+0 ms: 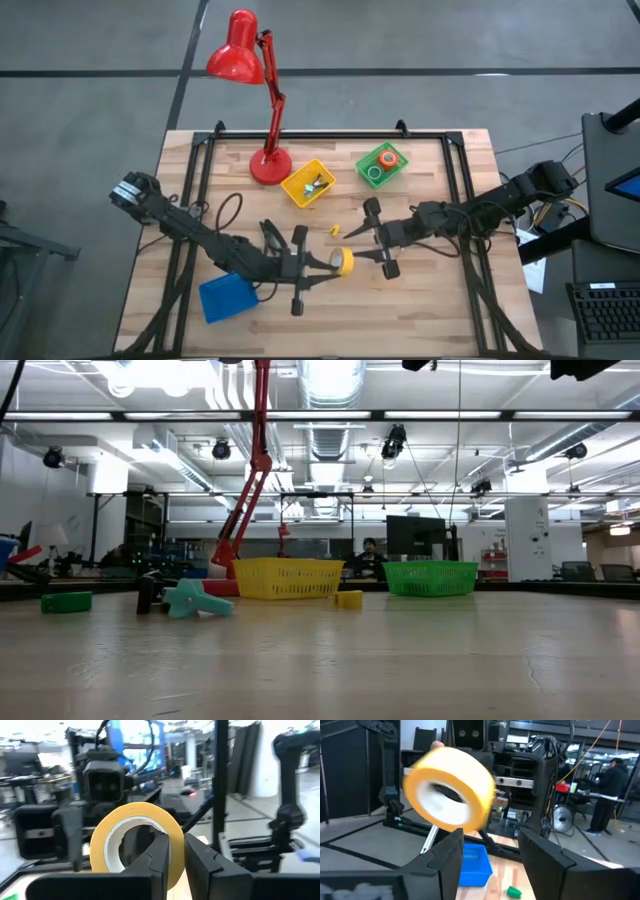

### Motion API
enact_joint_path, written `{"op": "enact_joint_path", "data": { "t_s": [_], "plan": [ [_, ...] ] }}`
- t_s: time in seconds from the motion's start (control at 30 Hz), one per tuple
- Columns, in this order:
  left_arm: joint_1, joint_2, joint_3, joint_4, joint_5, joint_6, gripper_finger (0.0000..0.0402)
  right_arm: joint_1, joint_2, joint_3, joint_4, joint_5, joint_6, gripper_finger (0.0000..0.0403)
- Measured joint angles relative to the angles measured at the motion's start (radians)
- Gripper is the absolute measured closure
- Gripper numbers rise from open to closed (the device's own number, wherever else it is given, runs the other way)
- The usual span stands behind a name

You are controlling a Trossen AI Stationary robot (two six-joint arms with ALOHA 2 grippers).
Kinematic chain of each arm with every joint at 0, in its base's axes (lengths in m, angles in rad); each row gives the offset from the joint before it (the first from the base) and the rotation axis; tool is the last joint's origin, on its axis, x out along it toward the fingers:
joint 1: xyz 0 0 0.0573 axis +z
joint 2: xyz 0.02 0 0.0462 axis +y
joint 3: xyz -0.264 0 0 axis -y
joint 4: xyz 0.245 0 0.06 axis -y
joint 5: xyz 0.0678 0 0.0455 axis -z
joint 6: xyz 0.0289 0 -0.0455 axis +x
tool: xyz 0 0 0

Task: Pick and place Stapler, Stapler remover, tape
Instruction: Put the yellow tape into the green bin

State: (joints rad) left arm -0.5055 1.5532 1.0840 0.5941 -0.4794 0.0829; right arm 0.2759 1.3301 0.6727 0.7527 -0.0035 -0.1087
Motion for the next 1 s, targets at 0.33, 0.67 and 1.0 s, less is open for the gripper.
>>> {"op": "enact_joint_path", "data": {
  "t_s": [0.33, 0.67, 1.0],
  "plan": [
    [0.004, 0.000, -0.003, -0.011, -0.046, 0.029, 0.0353, 0.004, 0.001, 0.007, 0.022, -0.028, 0.026, 0.0215],
    [0.027, 0.003, -0.005, -0.009, -0.042, 0.021, 0.0351, 0.003, 0.001, 0.024, 0.032, 0.006, 0.007, 0.0216],
    [0.034, 0.003, -0.007, -0.009, -0.033, 0.014, 0.0346, 0.002, 0.001, 0.024, 0.040, 0.008, -0.021, 0.0264]
  ]
}}
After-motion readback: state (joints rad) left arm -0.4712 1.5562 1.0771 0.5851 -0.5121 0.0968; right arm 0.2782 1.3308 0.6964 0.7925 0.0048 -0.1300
